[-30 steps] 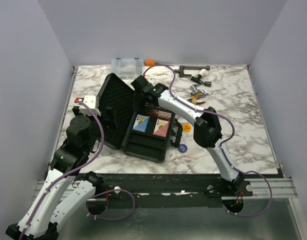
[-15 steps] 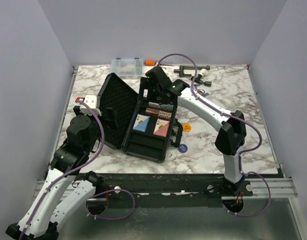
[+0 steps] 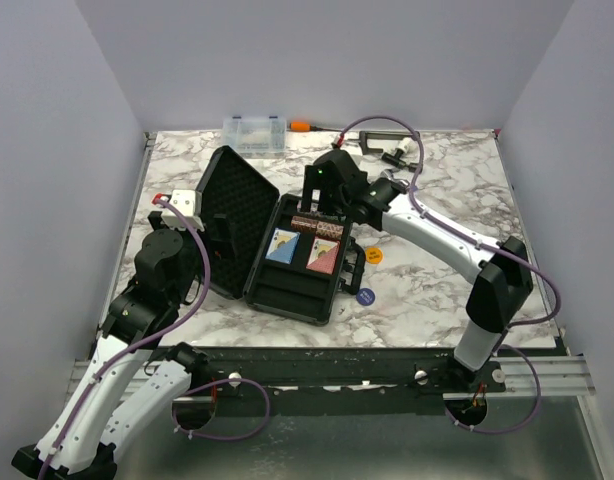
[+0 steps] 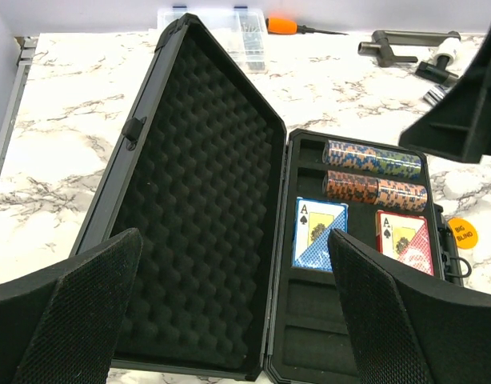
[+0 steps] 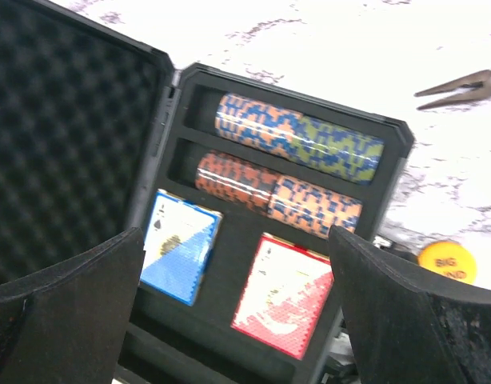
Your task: Pack up texas hold em set
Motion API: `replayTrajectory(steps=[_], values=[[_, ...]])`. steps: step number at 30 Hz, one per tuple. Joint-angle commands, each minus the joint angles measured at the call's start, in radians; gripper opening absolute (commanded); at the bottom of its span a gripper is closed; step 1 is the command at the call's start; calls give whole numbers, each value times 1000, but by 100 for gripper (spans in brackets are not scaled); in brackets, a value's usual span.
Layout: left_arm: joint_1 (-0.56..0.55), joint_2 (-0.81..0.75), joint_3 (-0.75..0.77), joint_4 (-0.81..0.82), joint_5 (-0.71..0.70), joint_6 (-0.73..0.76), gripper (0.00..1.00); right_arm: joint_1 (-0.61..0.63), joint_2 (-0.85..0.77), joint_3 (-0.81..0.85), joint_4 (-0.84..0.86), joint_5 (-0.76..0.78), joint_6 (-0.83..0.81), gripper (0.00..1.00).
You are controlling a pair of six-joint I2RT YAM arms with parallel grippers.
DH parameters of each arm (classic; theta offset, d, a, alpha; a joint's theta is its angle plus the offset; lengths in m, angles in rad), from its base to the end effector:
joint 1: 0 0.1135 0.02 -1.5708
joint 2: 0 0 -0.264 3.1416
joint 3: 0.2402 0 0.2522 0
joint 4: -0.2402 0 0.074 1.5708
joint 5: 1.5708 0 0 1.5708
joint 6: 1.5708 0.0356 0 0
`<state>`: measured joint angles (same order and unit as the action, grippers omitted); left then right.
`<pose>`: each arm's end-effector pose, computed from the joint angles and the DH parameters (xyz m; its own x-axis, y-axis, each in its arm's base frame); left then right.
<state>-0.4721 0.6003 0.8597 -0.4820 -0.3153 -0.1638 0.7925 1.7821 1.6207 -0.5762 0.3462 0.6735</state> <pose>0.1197 -0.0487 0.3596 -0.2206 -0.0614 -0.9734 0.1287 0.9874 -0.0915 0.2939 0.2809 0.3192 -0.6769 0.1491 -0.7208 -0.0913 0.9547 0.2832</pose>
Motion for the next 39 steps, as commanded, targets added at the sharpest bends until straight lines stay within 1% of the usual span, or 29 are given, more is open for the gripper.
replayTrajectory(steps=[1, 5, 8, 11, 18, 21, 23, 27, 28, 33, 39], values=[[6, 7, 4, -13, 20, -7, 97, 4, -92, -93, 53, 103, -91, 99], [6, 12, 4, -13, 18, -7, 97, 4, -141, -185, 44, 152, -185, 98], [7, 9, 1, -13, 9, -4, 97, 4, -160, -223, -26, 161, -227, 100], [6, 7, 1, -13, 2, -4, 97, 3, -178, -265, -86, 196, -196, 100], [6, 7, 1, -13, 2, -2, 98, -22, -237, -437, -106, 225, -99, 100], [6, 6, 1, -13, -1, -2, 97, -49, -261, -508, -108, 219, -70, 95], [6, 4, 1, -12, -2, -2, 97, -53, -270, -544, -103, 204, -66, 88], [6, 8, 1, -13, 0, -2, 97, -54, -258, -586, -88, 174, -62, 71], [6, 10, 2, -13, 2, -4, 97, -53, -252, -595, -76, 161, -65, 69], [6, 17, 6, -13, 22, -7, 97, -54, -199, -607, -4, 54, -97, 64], [7, 14, 3, -13, 7, -4, 97, -54, -181, -599, 71, -42, -136, 64]])
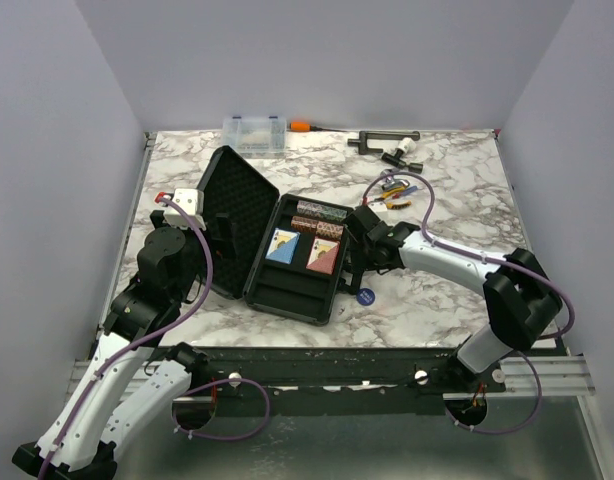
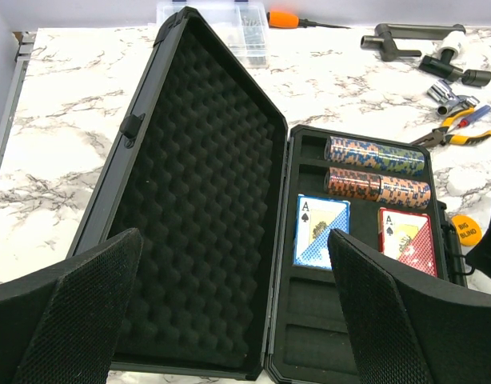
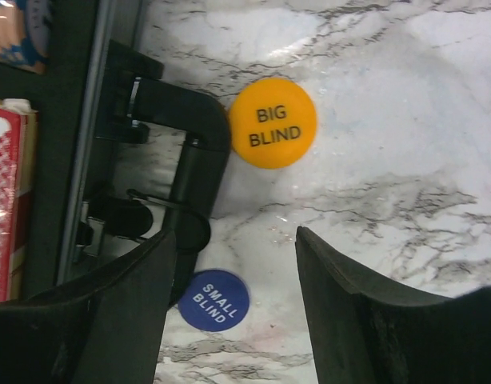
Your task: Pack up texas hold em set
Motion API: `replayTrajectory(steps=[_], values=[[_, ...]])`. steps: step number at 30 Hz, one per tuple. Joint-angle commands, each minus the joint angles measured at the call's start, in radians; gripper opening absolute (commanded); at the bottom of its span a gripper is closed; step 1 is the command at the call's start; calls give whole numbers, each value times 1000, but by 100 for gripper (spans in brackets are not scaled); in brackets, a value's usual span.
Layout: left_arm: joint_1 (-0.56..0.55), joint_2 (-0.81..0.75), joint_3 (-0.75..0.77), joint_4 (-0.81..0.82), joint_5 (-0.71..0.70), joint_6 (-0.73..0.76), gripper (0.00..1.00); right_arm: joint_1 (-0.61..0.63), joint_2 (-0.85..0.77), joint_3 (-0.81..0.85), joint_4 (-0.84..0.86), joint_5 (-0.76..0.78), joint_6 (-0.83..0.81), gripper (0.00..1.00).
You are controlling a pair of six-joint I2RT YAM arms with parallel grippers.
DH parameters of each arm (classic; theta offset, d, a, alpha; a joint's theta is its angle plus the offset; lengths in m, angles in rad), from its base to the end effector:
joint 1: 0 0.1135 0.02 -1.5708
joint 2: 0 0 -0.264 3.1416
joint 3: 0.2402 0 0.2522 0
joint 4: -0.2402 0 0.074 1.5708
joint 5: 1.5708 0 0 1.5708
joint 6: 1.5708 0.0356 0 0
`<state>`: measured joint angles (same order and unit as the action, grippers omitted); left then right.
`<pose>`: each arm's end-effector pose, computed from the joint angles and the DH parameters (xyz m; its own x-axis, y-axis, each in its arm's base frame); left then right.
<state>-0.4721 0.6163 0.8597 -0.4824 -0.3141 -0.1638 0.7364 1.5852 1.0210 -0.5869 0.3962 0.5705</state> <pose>0.1231 -0.0505 0.3578 -0.2349 -0.0542 -0.9705 0.1286 0.9879 -0.0863 0.2362 0.1956 0.1996 -0.8411 -0.0900 -0.5333 -0.0580 0.9954 -0.0765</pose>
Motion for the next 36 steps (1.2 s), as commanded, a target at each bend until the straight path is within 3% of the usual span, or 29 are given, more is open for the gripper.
replayTrajectory(steps=[1, 27, 36], values=[[7, -1, 2, -13, 4, -4, 97, 2, 22, 6, 95, -109, -42, 64], [9, 12, 4, -13, -2, 1, 97, 2, 197, 131, 206, -279, -90, 64], [10, 16, 4, -13, 1, 1, 97, 3, 109, 104, 109, -138, -119, 69]])
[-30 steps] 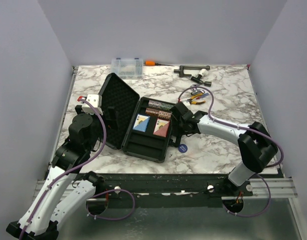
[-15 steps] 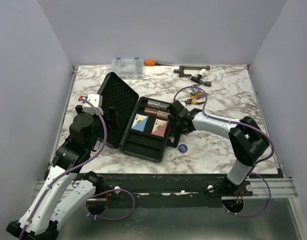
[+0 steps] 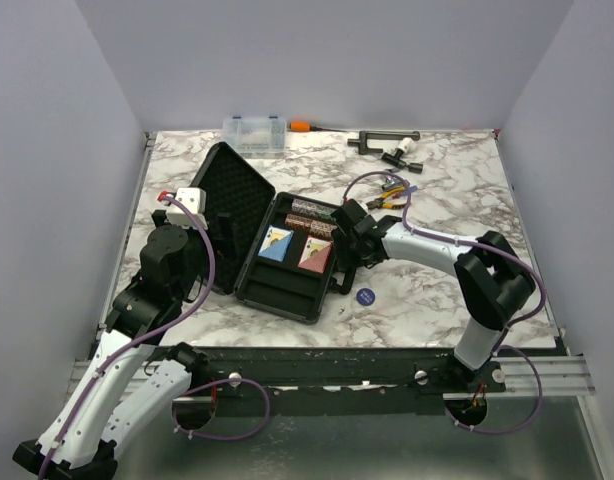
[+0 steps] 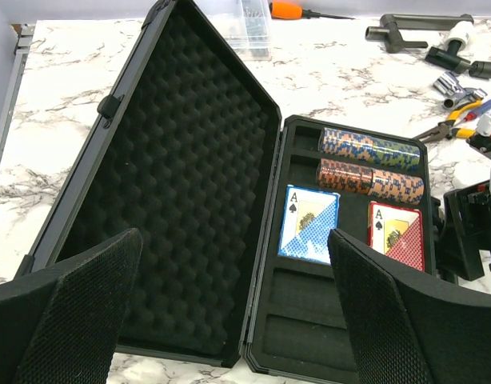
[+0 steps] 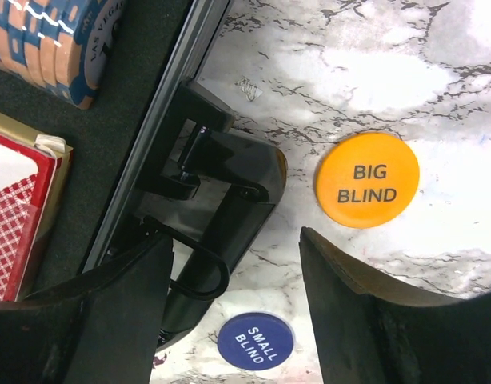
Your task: Pack up texas hold em set
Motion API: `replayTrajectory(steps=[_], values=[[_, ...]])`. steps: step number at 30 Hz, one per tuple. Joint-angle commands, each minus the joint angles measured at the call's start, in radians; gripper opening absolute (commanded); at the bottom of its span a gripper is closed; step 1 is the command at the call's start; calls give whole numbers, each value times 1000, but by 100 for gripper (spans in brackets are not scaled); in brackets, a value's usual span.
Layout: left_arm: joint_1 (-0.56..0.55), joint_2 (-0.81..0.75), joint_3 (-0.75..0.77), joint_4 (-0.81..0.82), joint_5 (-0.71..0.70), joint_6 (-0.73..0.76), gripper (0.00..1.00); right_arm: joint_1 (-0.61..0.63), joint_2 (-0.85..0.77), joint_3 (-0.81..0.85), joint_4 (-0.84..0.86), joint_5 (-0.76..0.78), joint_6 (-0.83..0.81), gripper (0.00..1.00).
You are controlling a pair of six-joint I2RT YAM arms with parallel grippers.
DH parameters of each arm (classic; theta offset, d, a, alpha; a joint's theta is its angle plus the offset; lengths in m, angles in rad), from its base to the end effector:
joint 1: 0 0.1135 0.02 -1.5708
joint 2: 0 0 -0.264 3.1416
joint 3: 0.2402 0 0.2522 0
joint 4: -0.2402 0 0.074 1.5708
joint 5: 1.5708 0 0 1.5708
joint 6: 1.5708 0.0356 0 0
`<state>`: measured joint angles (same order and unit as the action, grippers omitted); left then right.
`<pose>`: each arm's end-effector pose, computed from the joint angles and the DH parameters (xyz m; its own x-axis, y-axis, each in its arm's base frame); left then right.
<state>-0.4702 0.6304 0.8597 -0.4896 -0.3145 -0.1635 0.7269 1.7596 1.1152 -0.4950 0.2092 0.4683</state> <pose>0.1261 -0.0517 0.3555 -0.2531 -0.0450 -0.9664 0.1248 0.9890 -0.0787 0.2642 0.2250 0.1748 -0.8698 -0.1827 -0.4583 -0.2158 0.9762 0.0204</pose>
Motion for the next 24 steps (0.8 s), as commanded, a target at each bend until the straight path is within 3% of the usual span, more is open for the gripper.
replayTrajectory(steps=[1, 14, 21, 24], values=[[8, 1, 4, -5, 3, 0, 97, 11, -82, 2, 9, 60, -17, 70], [8, -1, 3, -7, 3, -1, 97, -37, -106, -37, -21, 150, -8, 74], [8, 1, 3, -7, 8, -1, 97, -112, -78, -60, 19, 98, -11, 74], [8, 6, 1, -6, 90, 4, 97, -129, -73, -50, 18, 100, 8, 74]])
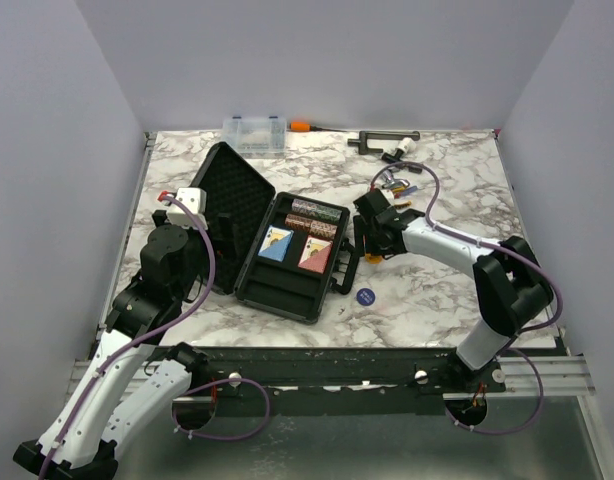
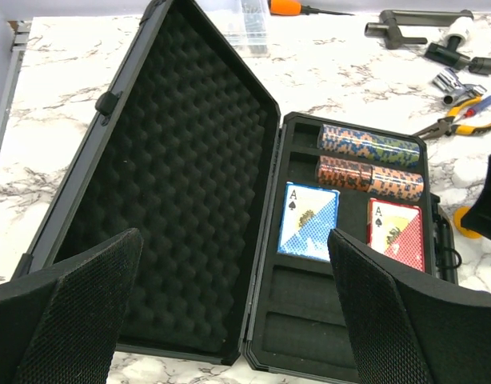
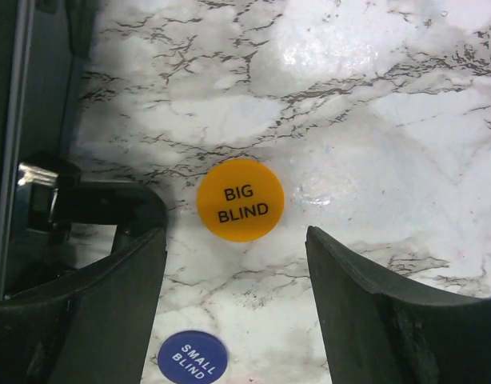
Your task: Pack up texas hold em set
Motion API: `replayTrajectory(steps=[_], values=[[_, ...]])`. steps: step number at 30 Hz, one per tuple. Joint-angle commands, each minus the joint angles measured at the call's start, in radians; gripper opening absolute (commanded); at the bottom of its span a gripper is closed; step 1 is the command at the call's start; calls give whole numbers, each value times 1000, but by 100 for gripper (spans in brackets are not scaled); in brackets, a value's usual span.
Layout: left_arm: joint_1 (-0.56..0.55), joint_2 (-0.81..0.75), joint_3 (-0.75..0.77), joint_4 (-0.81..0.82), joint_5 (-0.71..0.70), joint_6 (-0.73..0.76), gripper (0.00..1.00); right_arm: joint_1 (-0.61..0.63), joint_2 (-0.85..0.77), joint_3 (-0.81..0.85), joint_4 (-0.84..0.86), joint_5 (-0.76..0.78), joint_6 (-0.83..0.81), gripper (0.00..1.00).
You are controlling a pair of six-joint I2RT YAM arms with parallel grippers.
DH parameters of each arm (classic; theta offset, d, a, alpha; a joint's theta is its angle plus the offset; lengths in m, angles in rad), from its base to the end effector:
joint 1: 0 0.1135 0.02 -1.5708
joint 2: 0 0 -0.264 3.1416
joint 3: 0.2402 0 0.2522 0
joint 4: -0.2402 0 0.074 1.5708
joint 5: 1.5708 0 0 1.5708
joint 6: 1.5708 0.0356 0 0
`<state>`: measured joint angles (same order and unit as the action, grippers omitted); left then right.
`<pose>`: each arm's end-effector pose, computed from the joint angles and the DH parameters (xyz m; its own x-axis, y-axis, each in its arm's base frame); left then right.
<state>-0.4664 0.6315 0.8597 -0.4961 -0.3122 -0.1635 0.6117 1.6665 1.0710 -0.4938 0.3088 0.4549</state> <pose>0.1264 -0.0514 0.3547 -0.2599 -0.0426 -0.9647 0.1227 0.9895 -0.0767 0.2777 0.1816 0.1929 -0.8416 -0.0790 -0.5344 -0.0691 0.9969 -0.0385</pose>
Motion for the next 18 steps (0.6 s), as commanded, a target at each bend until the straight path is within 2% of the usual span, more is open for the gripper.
replayTrajectory(steps=[1, 5, 9, 12, 13, 18], values=[[5, 15, 3, 2, 130, 7, 97, -20, 15, -4, 18, 3, 29, 74], [5, 108, 26, 0, 359, 13, 96, -60, -1, 21, 8, 51, 71, 77], [-11, 206, 69, -12, 476, -14, 93, -136, -20, 74, -28, 94, 119, 80], [-43, 277, 108, -12, 485, -64, 93, -207, -58, 106, -45, 104, 156, 87], [-54, 320, 124, -12, 488, -83, 92, -227, -79, 110, -41, 112, 171, 99], [-221, 536, 241, -11, 368, -129, 90, -295, -139, 170, -12, 156, 194, 100]])
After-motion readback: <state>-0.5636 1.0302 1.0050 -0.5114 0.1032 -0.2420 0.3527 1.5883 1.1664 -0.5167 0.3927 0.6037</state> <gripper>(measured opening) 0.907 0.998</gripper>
